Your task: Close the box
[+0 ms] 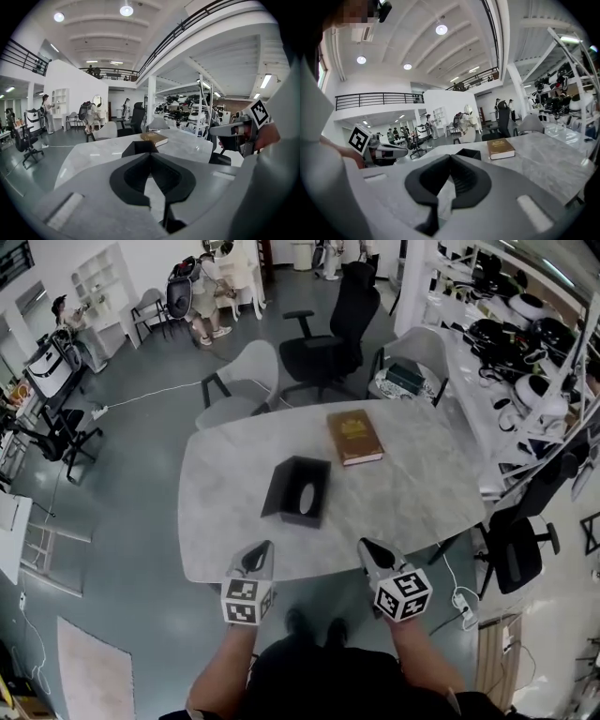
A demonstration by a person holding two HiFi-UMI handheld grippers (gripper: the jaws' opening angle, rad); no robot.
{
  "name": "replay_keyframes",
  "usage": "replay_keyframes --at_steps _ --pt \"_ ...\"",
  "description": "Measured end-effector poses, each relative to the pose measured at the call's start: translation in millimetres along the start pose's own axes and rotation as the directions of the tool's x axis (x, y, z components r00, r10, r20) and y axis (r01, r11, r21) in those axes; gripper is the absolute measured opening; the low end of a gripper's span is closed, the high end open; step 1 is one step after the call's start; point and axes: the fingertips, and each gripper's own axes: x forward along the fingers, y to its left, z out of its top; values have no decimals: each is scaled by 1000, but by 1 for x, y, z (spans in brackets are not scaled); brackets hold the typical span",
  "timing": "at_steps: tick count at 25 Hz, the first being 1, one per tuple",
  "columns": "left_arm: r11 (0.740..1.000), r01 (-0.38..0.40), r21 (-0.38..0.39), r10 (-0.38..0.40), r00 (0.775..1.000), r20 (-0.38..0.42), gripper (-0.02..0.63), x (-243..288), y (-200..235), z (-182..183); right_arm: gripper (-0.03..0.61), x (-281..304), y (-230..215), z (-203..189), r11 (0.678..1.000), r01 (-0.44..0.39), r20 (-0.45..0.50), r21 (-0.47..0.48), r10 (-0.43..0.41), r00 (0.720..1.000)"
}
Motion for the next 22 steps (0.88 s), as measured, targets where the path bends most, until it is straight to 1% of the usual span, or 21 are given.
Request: replay_keyframes --at_steps 5,8,13,17,22 --pt "1000 6 -1 -6 1000 10 11 11 45 10 2 45 23 20 999 -13 -13 -33 12 1000" --pt "1000 17 4 -17 1000 9 11 11 64 8 2 62 38 24 999 -12 -15 -42 11 1000" --pt "999 33 17 -33 999 1 11 9 90 0 2 79 60 18 999 -21 -38 -41 19 999" --pt "999 29 21 -29 999 -16 11 18 107 -9 2 93 63 9 999 -20 -78 -42 16 997" --pt "999 32 33 -30 999 -44 14 41 119 -20 3 122 61 -6 997 -55 -135 -59 46 990"
